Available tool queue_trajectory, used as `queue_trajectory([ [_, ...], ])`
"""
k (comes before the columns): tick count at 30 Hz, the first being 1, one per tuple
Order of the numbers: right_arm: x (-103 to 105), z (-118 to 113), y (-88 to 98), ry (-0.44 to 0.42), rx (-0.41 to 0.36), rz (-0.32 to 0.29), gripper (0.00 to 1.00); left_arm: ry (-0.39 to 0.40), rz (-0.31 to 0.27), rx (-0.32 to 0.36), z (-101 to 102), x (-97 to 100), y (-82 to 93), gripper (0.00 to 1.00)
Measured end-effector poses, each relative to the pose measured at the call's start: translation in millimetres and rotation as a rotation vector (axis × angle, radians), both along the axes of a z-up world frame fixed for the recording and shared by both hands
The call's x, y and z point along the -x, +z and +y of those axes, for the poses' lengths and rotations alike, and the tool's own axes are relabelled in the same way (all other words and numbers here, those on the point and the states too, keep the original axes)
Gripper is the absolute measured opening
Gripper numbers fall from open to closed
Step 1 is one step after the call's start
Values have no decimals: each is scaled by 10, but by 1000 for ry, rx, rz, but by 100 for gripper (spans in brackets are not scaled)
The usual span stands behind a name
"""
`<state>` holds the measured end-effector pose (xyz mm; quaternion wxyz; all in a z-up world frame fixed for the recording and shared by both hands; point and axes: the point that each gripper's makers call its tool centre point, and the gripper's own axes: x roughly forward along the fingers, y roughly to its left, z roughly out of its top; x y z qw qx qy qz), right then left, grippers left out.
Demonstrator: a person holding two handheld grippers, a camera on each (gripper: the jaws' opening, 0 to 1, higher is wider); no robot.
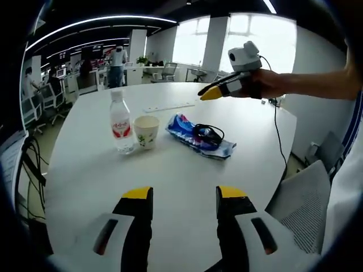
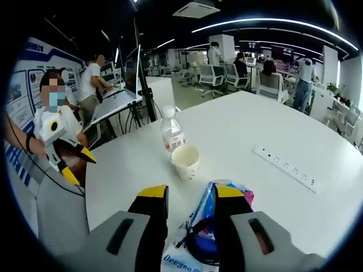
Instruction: Arrange the tabletop items into an orderly group along one side of the table until the central work area is clear of visible clutter.
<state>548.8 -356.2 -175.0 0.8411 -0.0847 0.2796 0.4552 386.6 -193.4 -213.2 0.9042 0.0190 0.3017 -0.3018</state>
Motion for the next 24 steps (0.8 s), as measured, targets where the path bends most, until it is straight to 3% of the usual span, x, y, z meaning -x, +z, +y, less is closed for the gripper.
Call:
queue_trajectory([
  [14,218,-570,2,-140,-67,38,32,-11,3,19,-90,-36,11,45],
  [24,382,-851,-18,-205,-79,51,33,-20,-6,27,-146,-98,44,45],
])
